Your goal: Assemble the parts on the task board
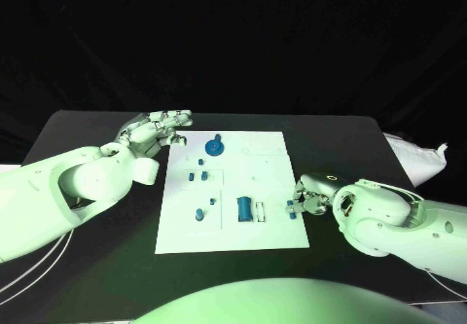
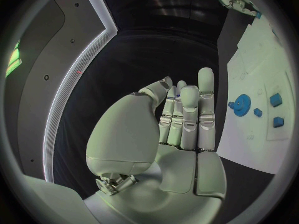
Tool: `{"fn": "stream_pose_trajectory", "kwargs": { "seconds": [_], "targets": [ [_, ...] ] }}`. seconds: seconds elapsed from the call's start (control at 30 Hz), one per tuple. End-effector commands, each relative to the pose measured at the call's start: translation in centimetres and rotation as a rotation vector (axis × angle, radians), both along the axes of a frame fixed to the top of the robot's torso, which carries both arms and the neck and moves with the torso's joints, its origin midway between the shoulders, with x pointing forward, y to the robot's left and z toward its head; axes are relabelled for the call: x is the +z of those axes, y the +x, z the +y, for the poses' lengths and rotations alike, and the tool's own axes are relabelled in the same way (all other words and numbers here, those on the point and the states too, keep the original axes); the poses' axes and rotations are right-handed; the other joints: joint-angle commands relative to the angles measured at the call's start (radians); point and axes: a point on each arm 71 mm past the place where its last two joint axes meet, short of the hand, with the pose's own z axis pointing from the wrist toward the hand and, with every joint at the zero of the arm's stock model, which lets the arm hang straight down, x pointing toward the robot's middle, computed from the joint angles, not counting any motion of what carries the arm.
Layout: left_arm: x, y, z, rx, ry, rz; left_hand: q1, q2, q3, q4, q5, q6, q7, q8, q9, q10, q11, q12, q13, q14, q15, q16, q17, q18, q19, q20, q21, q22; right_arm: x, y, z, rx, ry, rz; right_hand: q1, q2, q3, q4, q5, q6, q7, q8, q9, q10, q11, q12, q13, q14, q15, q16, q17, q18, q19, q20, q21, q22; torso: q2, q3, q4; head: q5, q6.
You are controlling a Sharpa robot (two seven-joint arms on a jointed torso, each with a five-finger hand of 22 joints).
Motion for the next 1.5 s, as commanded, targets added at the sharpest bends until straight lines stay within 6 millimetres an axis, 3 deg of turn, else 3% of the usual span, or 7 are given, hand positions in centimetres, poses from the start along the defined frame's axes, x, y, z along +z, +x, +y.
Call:
{"fn": "stream_pose_trajectory", "kwargs": {
  "seconds": [0.03,0.23,0.63,0.73,0.97,1.3,1.5],
  "targets": [
    [0.1,-0.1,-0.2,-0.021,-0.007,-0.007,-0.004,0.009,-0.006,0.002,-0.006,-0.003,-0.002,0.003,-0.001,-0.007,0.002,0.002,0.001,-0.004,0.000,-0.002,-0.001,0.020,-0.007,-0.003,-0.004,-0.001,-0.6,-0.3,0.3,0.035,-0.049,0.018,0.046,-0.002,0.013,-0.019,-0.013,0.009,-0.001,0.000,0.005,0.005,-0.007,0.002,0.029,0.066,-0.005,0.006,0.070,-0.017,0.018,-0.007,0.004,0.133,0.000,-0.0005,0.0015,0.001,-0.002],
    [0.1,-0.1,-0.2,-0.021,-0.007,-0.007,-0.004,0.010,-0.008,0.002,-0.006,-0.003,-0.002,0.005,-0.001,-0.009,0.002,0.005,0.001,-0.006,0.000,-0.003,-0.005,0.020,-0.007,-0.003,-0.004,-0.002,-0.9,-0.4,0.8,0.056,-0.064,0.010,0.150,0.012,0.070,-0.078,-0.087,0.012,-0.004,-0.005,0.015,0.000,-0.012,-0.002,0.032,0.065,-0.010,0.008,0.072,-0.018,0.019,-0.012,0.005,0.136,-0.001,-0.0006,-0.0008,0.003,-0.003],
    [0.0,0.0,-0.3,-0.022,-0.006,-0.006,-0.004,0.010,-0.008,0.002,-0.006,-0.003,-0.002,0.005,-0.001,-0.009,0.002,0.005,0.001,-0.006,0.000,-0.003,-0.005,0.020,-0.007,-0.003,-0.004,-0.002,-1.0,-0.4,1.8,0.108,-0.104,-0.012,0.236,0.010,0.166,-0.143,-0.076,0.030,-0.001,-0.020,0.020,-0.008,-0.011,-0.012,0.033,0.066,-0.009,0.011,0.080,-0.020,0.022,-0.013,0.009,0.143,-0.001,-0.0008,0.0008,-0.002,-0.004],
    [0.0,0.0,-0.3,-0.023,-0.007,-0.006,-0.004,0.010,-0.008,0.002,-0.006,-0.003,-0.002,0.005,-0.001,-0.009,0.002,0.005,0.001,-0.006,0.000,-0.003,-0.005,0.020,-0.007,-0.003,-0.004,-0.002,-0.9,-0.4,2.1,0.106,-0.088,-0.022,0.220,0.004,0.189,-0.140,-0.043,0.034,-0.001,-0.027,0.020,-0.008,-0.012,-0.014,0.033,0.065,-0.008,0.010,0.079,-0.020,0.022,-0.012,0.010,0.143,-0.002,-0.0008,0.0003,-0.001,-0.003],
    [0.0,0.0,-0.3,-0.025,-0.007,-0.005,-0.003,0.011,-0.008,0.002,-0.006,-0.003,-0.002,0.005,-0.001,-0.010,0.002,0.006,0.001,-0.006,0.000,-0.003,-0.006,0.020,-0.007,-0.003,-0.004,-0.002,-0.5,-0.5,2.3,0.012,0.081,-0.020,0.153,-0.037,0.287,-0.098,0.155,0.031,-0.004,-0.044,0.031,-0.005,-0.015,-0.025,0.030,0.065,-0.010,0.006,0.076,-0.019,0.022,-0.014,0.009,0.143,-0.003,0.0001,-0.0009,0.001,0.001],
    [0.0,-0.1,-0.4,-0.029,-0.007,-0.005,-0.003,0.011,-0.008,0.002,-0.006,-0.003,-0.002,0.005,-0.001,-0.010,0.002,0.006,0.001,-0.006,0.000,-0.003,-0.006,0.020,-0.007,-0.003,-0.004,-0.002,0.6,-0.9,3.0,-0.136,0.327,-0.004,0.072,-0.103,0.422,-0.047,0.176,0.028,-0.006,-0.054,0.054,0.005,-0.014,-0.024,0.034,0.065,-0.011,0.002,0.075,-0.019,0.022,-0.013,0.008,0.142,-0.002,-0.0011,0.0017,0.004,0.003],
    [0.0,-0.1,-0.5,-0.033,-0.008,-0.004,-0.003,0.011,-0.008,0.002,-0.006,-0.003,-0.002,0.005,-0.001,-0.010,0.002,0.006,0.001,-0.006,0.000,-0.003,-0.006,0.020,-0.007,-0.003,-0.004,-0.002,0.5,-1.0,3.7,-0.159,0.379,0.049,0.051,-0.115,0.445,-0.036,0.178,0.029,-0.006,-0.055,0.060,0.007,-0.014,-0.024,0.036,0.066,-0.011,0.002,0.075,-0.018,0.021,-0.014,0.008,0.142,0.000,-0.0016,0.0014,0.006,0.001]
  ]
}}
